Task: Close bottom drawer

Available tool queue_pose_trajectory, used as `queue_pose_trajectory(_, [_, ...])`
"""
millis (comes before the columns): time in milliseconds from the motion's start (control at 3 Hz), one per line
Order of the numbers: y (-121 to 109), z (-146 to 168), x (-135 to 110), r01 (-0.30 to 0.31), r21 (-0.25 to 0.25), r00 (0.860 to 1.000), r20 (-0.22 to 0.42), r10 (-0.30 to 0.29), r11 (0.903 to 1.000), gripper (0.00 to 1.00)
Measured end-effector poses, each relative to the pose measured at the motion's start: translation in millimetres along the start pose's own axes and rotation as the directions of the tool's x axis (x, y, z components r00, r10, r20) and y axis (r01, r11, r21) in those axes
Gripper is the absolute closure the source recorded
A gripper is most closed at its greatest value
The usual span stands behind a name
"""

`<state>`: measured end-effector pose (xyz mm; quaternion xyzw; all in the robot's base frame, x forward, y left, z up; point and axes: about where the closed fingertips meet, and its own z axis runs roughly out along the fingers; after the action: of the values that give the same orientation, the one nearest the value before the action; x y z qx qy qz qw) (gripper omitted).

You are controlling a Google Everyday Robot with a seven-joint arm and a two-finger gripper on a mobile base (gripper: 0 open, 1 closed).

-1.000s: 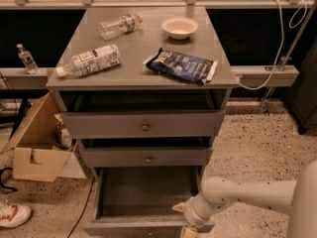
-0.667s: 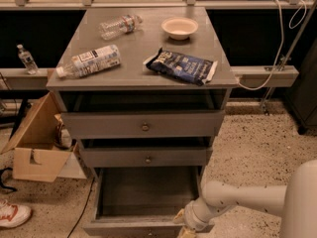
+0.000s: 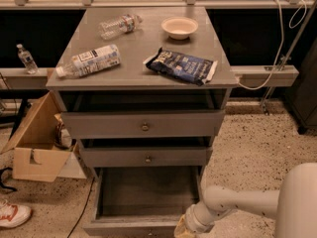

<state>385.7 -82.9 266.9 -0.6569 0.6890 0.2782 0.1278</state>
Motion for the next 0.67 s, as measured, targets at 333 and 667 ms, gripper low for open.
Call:
queue_pose_trajectory(333, [0, 0, 0, 0.0, 0.0, 1.0, 0.0, 0.0, 1.0, 1.0])
queue_pose_trajectory(667, [-2, 16, 12, 0.008, 0.006, 1.0, -0.01, -0.008, 0.9999, 1.0])
